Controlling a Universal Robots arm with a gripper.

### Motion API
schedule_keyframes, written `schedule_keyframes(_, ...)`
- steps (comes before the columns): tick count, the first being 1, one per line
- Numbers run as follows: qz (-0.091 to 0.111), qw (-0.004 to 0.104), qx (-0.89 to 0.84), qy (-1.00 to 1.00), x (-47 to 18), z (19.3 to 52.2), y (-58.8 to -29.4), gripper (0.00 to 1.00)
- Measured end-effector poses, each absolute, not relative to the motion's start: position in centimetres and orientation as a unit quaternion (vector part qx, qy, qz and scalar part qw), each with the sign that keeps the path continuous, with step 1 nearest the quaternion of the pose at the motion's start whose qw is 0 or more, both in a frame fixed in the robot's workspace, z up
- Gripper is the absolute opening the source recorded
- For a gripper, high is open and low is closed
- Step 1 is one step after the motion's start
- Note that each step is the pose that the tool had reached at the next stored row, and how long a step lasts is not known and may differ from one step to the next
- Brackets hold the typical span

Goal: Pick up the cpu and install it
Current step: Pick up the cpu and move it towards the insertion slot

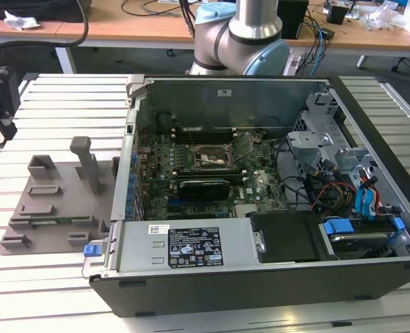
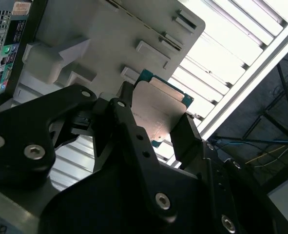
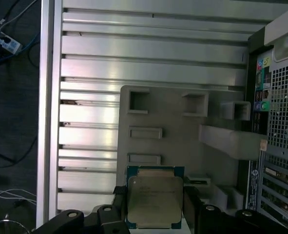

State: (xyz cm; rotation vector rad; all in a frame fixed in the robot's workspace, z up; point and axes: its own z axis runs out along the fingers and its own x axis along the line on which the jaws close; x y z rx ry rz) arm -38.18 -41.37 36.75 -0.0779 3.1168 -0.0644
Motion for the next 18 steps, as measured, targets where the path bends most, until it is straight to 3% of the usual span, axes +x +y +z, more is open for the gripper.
schedule_keyframes(18, -0.024, 0.012, -0.025, 0.999, -38.2, 40.1, -41.4, 0.55)
